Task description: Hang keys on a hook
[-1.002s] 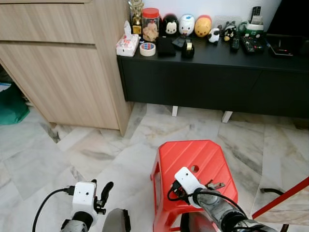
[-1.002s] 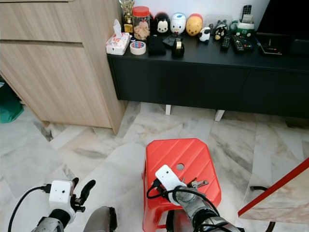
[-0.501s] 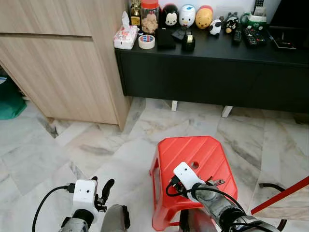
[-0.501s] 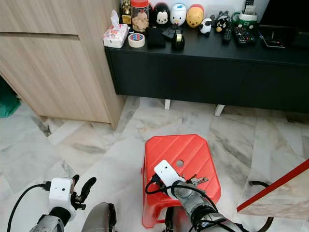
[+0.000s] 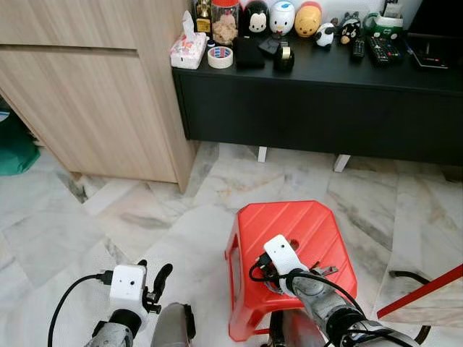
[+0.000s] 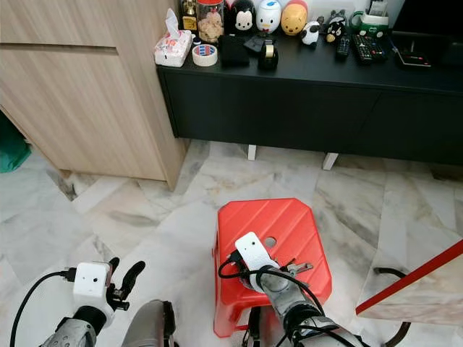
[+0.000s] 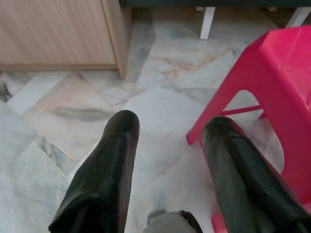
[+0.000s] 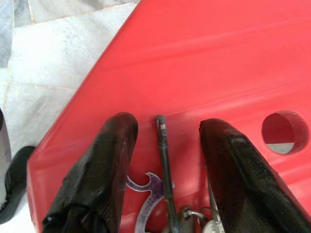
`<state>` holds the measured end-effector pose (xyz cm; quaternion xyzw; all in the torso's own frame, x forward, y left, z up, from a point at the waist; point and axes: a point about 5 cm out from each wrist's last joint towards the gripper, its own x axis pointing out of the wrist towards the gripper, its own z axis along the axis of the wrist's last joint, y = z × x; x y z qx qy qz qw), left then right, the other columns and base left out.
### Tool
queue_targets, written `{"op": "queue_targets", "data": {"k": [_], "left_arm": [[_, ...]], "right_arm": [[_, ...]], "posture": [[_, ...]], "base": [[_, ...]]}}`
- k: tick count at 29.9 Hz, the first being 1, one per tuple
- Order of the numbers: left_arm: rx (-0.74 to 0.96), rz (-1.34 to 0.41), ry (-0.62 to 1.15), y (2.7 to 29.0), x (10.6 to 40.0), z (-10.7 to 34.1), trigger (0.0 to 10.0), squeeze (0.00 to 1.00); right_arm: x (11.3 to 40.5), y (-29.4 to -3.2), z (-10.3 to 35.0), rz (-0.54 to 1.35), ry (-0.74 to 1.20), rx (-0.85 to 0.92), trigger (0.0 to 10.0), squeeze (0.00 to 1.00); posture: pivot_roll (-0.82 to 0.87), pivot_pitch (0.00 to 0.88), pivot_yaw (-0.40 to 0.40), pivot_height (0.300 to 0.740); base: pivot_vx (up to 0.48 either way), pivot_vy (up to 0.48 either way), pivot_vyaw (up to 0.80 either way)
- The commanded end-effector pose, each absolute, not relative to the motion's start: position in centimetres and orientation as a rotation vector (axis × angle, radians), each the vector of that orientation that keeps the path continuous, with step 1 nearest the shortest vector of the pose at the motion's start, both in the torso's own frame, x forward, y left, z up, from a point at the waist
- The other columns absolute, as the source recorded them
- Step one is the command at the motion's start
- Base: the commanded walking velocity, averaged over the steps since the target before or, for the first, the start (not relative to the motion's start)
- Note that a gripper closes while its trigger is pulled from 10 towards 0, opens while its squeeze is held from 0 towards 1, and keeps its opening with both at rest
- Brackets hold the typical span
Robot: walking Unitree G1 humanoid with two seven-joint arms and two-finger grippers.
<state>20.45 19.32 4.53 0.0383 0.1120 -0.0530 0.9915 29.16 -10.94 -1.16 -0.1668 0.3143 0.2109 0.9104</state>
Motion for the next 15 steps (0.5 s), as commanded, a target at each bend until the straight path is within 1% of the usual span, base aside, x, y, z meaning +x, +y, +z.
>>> {"op": "queue_targets", "data": {"k": [1,6,7,8,9,10,11,12,13,14,15], "left_arm": [[0.095,-0.111,0.246,19.36,20.04,4.31,10.0,0.0],[0.098,-0.112,0.247,19.37,19.93,4.36,10.0,0.0],[0.099,-0.111,0.249,19.41,19.87,4.38,10.0,0.0],[0.099,-0.111,0.249,19.41,19.87,4.38,10.0,0.0],[0.102,-0.109,0.252,19.46,19.79,4.33,10.0,0.0],[0.102,-0.108,0.254,19.47,19.76,4.29,10.0,0.0],[0.102,-0.108,0.255,19.47,19.74,4.27,10.0,0.0],[0.103,-0.109,0.256,19.46,19.69,4.23,10.0,0.0],[0.103,-0.109,0.257,19.45,19.68,4.23,10.0,0.0],[0.103,-0.109,0.257,19.45,19.66,4.23,10.0,0.0],[0.102,-0.109,0.258,19.44,19.64,4.22,10.0,0.0]], "right_arm": [[29.08,-10.96,-1.3,0.415,0.671,-0.311,10.0,0.0],[28.52,-10.64,-1.78,0.423,0.697,-0.271,10.0,0.0],[28.48,-10.57,-1.81,0.425,0.697,-0.268,9.3,0.0],[28.48,-10.57,-1.81,0.425,0.697,-0.268,9.3,0.0],[28.41,-10.6,-1.89,0.421,0.704,-0.274,6.4,0.0],[28.37,-10.65,-1.95,0.418,0.71,-0.281,4.5,0.0],[28.34,-10.69,-1.99,0.416,0.714,-0.285,4.5,0.0],[28.31,-10.72,-2.02,0.411,0.715,-0.28,3.1,0.0],[28.3,-10.72,-2.03,0.41,0.715,-0.276,3.1,0.0],[28.27,-10.73,-2.05,0.409,0.717,-0.272,2.2,0.0],[28.23,-10.78,-2.1,0.408,0.72,-0.274,0.9,0.0]], "posture": [[0.18,0.183,-0.023,0.626],[0.19,0.186,-0.019,0.626],[0.19,0.187,-0.018,0.626],[0.19,0.187,-0.018,0.626],[0.19,0.187,-0.017,0.626],[0.19,0.187,-0.017,0.626],[0.19,0.187,-0.017,0.626],[0.19,0.189,-0.017,0.626],[0.19,0.189,-0.017,0.626],[0.19,0.189,-0.016,0.626],[0.2,0.189,-0.017,0.626]], "base": [[0.0,0.0,0.0],[0.0,0.0,0.0],[0.0,0.0,0.0],[0.0,0.0,0.0],[0.0,0.0,0.0],[0.0,0.0,0.0],[0.0,0.0,0.0],[0.0,0.0,0.0],[0.0,0.0,0.0],[0.0,0.0,0.0],[0.0,0.0,0.0]]}}
